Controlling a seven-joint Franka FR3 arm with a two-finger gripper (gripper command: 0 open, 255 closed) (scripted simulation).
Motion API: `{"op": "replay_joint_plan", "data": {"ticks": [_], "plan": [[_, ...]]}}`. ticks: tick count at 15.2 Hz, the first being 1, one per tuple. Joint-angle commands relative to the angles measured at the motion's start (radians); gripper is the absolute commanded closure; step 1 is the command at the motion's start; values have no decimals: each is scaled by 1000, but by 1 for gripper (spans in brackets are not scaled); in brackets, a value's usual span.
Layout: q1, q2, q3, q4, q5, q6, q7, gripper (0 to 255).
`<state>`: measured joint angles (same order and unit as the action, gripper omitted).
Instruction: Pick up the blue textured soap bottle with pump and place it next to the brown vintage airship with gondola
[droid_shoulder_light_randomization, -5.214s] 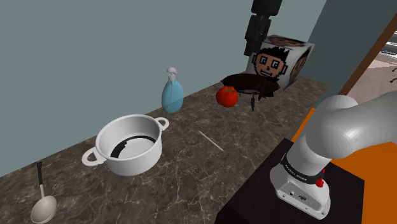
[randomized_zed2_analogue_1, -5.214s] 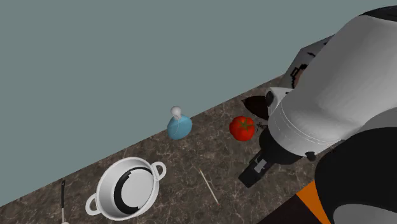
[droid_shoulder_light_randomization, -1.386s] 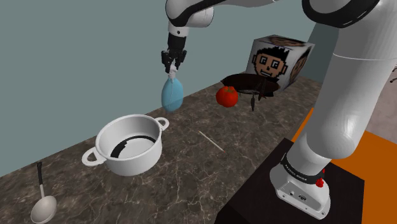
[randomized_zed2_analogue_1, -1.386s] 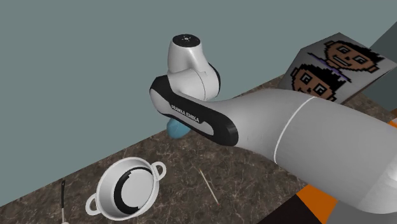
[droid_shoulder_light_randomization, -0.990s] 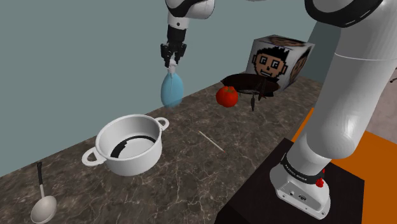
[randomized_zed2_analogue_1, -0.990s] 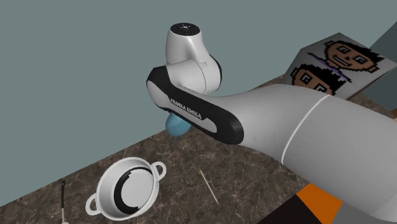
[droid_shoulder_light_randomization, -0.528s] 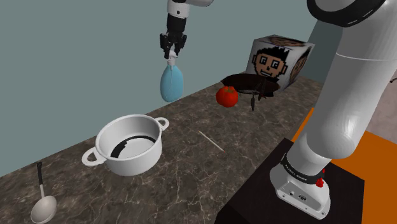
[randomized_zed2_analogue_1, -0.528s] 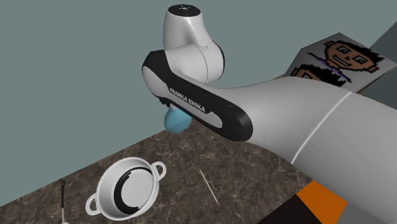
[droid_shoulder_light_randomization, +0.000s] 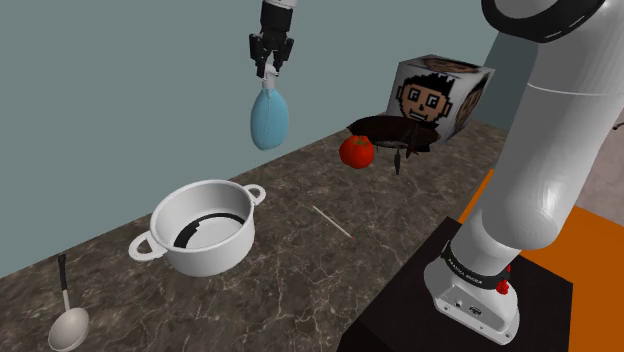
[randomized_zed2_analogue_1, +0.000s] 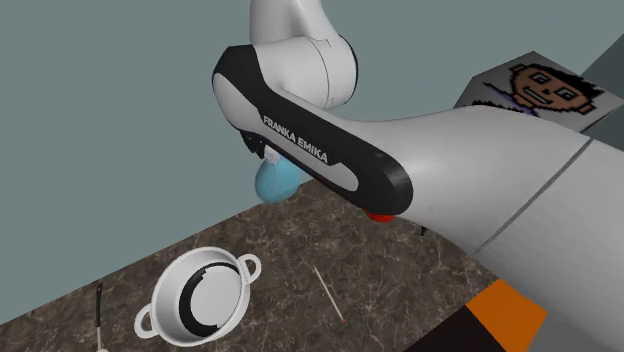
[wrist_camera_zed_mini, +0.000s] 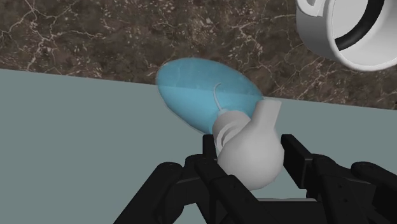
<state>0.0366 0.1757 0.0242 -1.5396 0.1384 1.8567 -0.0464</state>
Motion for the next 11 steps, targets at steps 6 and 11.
{"op": "replay_joint_plan", "data": {"ticks": [6,11], "plan": [[-1,14,-1,113,-3,-98,12,255],[-2,34,-1,210,-5,-174,21,255]]}}
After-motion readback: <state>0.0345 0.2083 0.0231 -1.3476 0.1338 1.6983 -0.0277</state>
